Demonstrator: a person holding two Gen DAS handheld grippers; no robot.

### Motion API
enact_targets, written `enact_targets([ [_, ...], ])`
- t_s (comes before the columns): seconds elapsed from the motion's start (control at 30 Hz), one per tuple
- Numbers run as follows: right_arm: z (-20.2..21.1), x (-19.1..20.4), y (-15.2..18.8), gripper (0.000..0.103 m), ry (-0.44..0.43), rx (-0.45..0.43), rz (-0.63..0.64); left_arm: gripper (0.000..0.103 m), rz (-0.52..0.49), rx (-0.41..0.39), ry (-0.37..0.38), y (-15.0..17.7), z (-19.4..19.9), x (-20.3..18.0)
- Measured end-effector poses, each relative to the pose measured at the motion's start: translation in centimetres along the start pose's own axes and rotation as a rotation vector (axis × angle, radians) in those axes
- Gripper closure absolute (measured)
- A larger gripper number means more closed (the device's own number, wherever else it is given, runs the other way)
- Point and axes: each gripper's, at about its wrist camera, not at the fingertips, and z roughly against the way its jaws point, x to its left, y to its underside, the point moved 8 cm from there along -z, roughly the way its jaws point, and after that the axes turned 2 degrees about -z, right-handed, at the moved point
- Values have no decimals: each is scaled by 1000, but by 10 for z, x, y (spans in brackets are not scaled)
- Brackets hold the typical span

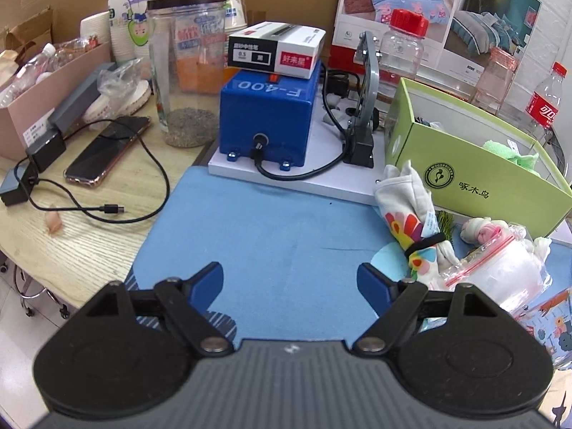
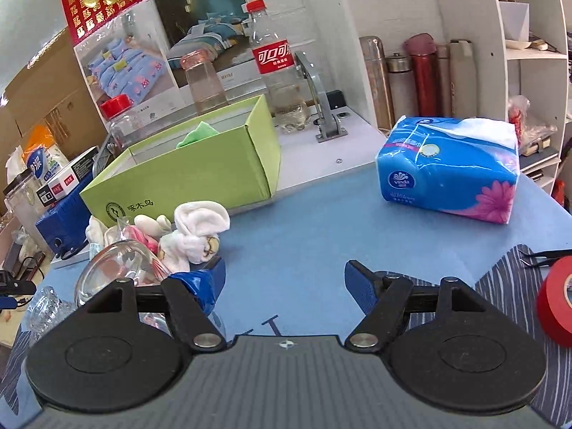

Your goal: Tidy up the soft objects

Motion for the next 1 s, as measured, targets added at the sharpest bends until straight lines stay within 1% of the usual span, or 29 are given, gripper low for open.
enact_targets([
  [0.2,-8,-1,-3,43,-10,15,4,17,-19,16,-9,0,-11,-6],
  [0.3,-18,0,-12,43,-15,22,18,11,-24,25,-5,-4,-19,-9],
  [0.37,-27,3,-22,43,-24,34,34,3,-29,27,18,-13,-26,-16],
  [0.43,-38,8,-33,43,-39,50,56,2,-38,26,55,-26,-30,-27],
  [0.47,-45,12,-38,43,-48,59,69,2,-53,32,90,-33,-33,-36],
  [0.57,-65,27,-52,43,-85,92,111,2,-97,61,177,-48,-46,-65],
  [0.6,-73,34,-56,43,-109,110,127,2,-112,69,189,-52,-51,-73],
  [0.7,-94,51,-58,43,-167,185,160,2,-156,101,172,-59,-74,-93],
  [0.8,-109,60,-54,43,-186,253,192,2,-189,147,130,-56,-96,-99],
  [0.9,-113,61,-53,43,-186,268,196,2,-208,146,63,-50,-105,-89],
  [1.0,-113,61,-52,43,-184,273,192,1,-174,137,25,-46,-104,-66],
])
